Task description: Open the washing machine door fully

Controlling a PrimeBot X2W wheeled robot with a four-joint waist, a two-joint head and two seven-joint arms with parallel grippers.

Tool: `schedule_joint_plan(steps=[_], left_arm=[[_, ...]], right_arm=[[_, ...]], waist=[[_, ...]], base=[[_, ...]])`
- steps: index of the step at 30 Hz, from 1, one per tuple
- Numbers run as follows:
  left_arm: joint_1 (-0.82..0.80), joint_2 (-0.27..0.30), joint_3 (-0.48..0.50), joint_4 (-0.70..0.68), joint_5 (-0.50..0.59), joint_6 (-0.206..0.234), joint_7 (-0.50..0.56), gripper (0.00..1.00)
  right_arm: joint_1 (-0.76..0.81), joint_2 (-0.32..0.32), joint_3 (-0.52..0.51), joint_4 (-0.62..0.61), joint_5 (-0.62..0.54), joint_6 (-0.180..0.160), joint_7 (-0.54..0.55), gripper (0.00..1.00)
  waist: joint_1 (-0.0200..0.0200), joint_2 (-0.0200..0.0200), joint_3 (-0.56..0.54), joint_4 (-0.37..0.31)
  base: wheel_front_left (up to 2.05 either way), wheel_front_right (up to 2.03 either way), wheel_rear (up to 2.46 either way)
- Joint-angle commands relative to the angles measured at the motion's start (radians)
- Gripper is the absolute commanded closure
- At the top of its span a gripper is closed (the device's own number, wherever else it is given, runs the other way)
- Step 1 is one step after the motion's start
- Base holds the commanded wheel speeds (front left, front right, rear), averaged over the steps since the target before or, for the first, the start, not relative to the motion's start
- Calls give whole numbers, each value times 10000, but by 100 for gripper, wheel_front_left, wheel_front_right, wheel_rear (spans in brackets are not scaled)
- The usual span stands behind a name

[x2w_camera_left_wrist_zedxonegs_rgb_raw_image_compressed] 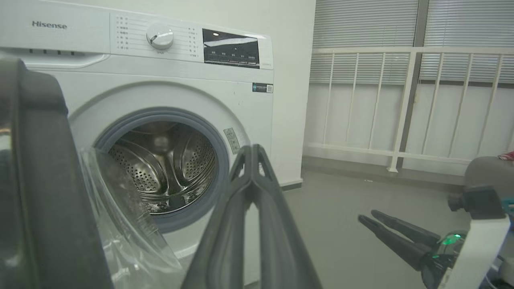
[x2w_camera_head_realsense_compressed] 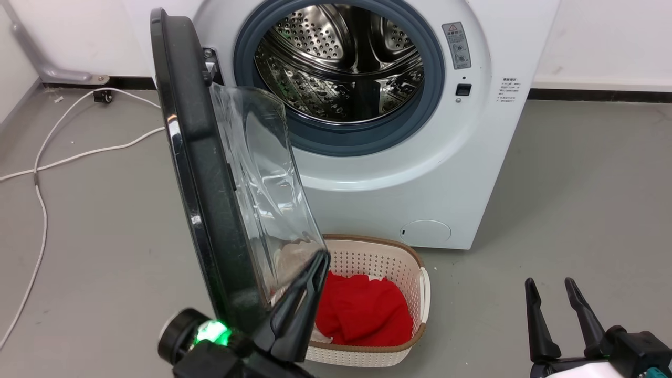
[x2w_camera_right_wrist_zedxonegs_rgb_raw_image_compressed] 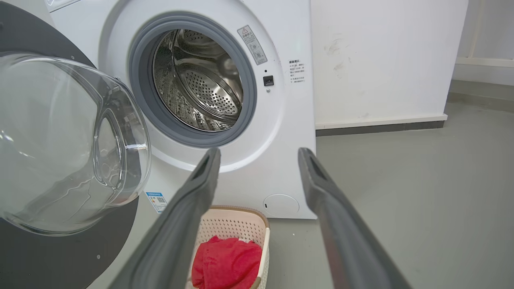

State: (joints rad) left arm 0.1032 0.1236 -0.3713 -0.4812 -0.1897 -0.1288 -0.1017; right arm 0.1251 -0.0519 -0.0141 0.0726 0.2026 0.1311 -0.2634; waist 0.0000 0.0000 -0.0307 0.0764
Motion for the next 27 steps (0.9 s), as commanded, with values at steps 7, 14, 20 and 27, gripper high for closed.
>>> schedule_joint_plan(steps=[7,14,20,27], left_arm=[[1136,140,173,976,-216,611,971,100],[1107,47,312,2095,-336,846,923,100],[886,-22,581,2601,-319,1129,633,100],[896,-157,866,2799,-388,1549,294,100]], right_arm=[[5,33,116,188,122,-7,-16,0],[-125,33,291,436,262,-7,-15,0],[-124,33,385,575,303,-7,-15,0],[-136,31,536,790,344,-7,-15,0]], waist=[[0,0,48,113],[0,0,132,107],[0,0,162,38],[0,0,226,155]], base=[[0,0,0],[0,0,0],[0,0,0],[0,0,0]])
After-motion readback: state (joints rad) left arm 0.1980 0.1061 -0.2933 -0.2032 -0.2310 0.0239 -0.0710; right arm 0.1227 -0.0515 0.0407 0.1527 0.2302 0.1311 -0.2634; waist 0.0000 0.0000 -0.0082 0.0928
